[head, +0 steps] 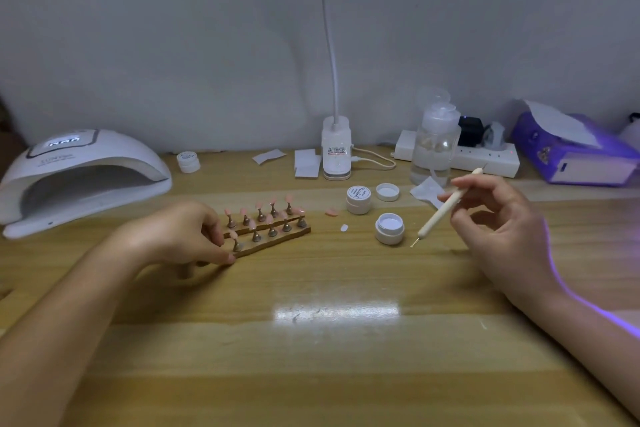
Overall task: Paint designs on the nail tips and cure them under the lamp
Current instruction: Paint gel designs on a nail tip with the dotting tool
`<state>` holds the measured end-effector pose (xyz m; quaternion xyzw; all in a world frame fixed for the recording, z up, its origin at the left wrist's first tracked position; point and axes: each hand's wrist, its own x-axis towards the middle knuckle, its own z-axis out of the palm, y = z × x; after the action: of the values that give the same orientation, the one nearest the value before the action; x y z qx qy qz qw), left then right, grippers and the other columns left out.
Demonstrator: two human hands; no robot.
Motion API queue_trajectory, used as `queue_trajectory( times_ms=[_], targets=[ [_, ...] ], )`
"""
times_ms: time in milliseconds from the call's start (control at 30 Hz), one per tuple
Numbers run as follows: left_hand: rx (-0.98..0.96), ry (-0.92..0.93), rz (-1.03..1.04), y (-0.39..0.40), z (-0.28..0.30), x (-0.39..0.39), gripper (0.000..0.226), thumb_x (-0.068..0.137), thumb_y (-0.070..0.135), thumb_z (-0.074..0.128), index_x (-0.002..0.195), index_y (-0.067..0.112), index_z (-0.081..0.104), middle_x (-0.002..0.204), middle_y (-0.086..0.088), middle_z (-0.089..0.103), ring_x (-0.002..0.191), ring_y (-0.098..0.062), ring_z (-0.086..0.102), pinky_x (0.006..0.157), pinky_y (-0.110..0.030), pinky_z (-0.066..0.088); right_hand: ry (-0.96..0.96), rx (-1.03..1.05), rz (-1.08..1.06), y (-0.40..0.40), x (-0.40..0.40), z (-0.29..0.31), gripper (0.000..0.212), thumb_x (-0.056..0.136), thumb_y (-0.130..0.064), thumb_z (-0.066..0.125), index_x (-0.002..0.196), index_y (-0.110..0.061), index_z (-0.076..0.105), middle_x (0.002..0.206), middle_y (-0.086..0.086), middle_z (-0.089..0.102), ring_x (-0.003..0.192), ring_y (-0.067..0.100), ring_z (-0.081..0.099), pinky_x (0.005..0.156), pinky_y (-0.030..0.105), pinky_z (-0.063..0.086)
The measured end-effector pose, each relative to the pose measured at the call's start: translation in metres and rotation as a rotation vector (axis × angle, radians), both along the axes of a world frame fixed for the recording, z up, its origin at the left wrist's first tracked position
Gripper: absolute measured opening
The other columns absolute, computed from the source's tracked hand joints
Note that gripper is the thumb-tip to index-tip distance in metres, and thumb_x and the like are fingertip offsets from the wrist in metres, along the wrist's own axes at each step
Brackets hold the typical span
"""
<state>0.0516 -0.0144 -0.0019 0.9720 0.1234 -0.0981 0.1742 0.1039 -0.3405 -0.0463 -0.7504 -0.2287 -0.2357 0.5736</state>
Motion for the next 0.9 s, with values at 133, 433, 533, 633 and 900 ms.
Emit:
queue_trajectory(
  times_ms=[133, 433, 533, 633, 900],
  targets=[
    [0.066, 0.090, -0.118, -0.018, 0.004, -0.004, 0.024, 0.070, 0.040, 0.075, 0.075, 0.021, 0.061, 0.070, 0.007, 0.064, 0.060, -0.003, 0.055, 0.055, -0.017, 0.042, -0.016, -0.004, -0.026, -0.001, 0.002, -0.002, 0.037, 0.079, 0.003, 0.066, 0.089, -0.031, 0.055, 0.086, -0.008, 0.068, 0.079, 0.015, 0.061, 0.064, 0.012, 0.047],
    [-0.228, 0.104, -0.533, -0.089, -0.007, -0.020, 0.029, 0.075, 0.049, 0.068, 0.102, 0.048, 0.057, 0.071, 0.019, 0.054, 0.063, 0.009, 0.049, 0.058, -0.008, 0.035, 0.053, -0.020, -0.006, 0.001, 0.000, -0.001, 0.020, 0.081, -0.020, 0.065, 0.084, -0.031, 0.049, 0.078, 0.004, 0.068, 0.071, 0.014, 0.062, 0.059, 0.032, 0.046],
    [-0.413, 0.139, -0.674, -0.107, -0.016, -0.025, 0.051, 0.080, 0.042, 0.065, 0.126, 0.051, 0.043, 0.071, 0.021, 0.052, 0.065, 0.005, 0.047, 0.064, -0.011, 0.038, 0.083, -0.015, 0.000, 0.001, 0.001, -0.001, 0.013, 0.080, -0.032, 0.059, 0.085, -0.030, 0.048, 0.070, -0.006, 0.067, 0.067, 0.001, 0.061, 0.055, 0.020, 0.044],
    [-0.609, -0.172, -0.576, -0.098, -0.013, -0.015, 0.029, 0.080, 0.026, 0.070, 0.106, 0.035, 0.062, 0.066, 0.015, 0.052, 0.060, 0.001, 0.046, 0.057, -0.010, 0.037, 0.078, -0.014, -0.004, -0.001, 0.004, -0.004, 0.015, 0.088, -0.020, 0.056, 0.085, -0.031, 0.046, 0.076, -0.012, 0.067, 0.068, 0.000, 0.061, 0.060, 0.021, 0.046],
    [-0.552, -0.438, -0.339, -0.083, -0.039, 0.005, 0.060, 0.078, 0.013, 0.069, 0.114, 0.046, 0.033, 0.123, 0.018, 0.045, 0.115, 0.016, 0.039, 0.093, -0.007, 0.033, 0.220, 0.107, 0.075, 0.000, 0.004, 0.001, 0.030, 0.081, -0.043, 0.046, 0.067, -0.016, 0.045, 0.045, 0.001, 0.051, 0.041, 0.004, 0.040, 0.044, 0.012, 0.034]
  ],
)
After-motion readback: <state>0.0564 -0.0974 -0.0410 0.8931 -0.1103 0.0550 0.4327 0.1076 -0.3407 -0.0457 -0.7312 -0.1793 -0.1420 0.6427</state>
